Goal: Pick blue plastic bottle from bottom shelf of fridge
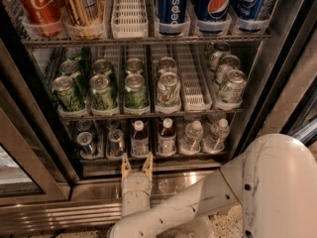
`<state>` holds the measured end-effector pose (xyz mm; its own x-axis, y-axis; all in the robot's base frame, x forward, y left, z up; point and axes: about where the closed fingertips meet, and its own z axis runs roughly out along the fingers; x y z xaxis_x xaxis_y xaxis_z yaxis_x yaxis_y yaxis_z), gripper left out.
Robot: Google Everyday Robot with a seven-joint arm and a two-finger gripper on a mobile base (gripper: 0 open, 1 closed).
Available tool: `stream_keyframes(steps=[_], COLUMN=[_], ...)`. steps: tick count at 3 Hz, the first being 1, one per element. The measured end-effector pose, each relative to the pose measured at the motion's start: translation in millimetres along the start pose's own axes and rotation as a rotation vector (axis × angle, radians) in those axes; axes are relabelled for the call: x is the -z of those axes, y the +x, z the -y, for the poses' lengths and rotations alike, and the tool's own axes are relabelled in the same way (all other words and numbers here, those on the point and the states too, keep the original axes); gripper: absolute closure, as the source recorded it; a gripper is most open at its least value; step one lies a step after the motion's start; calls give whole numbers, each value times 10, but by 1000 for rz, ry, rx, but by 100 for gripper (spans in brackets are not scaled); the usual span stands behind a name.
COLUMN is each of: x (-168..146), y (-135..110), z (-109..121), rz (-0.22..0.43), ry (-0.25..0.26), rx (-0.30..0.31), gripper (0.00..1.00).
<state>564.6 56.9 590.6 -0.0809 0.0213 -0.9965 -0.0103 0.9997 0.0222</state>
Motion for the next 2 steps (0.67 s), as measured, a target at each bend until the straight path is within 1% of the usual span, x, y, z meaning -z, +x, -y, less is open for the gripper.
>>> stream_keyframes(steps=[1,2], x=[-38,-87], y=[-4,-8], z=[36,55], rz=[5,10], ry=[13,23], rx=[10,14], gripper=[29,24])
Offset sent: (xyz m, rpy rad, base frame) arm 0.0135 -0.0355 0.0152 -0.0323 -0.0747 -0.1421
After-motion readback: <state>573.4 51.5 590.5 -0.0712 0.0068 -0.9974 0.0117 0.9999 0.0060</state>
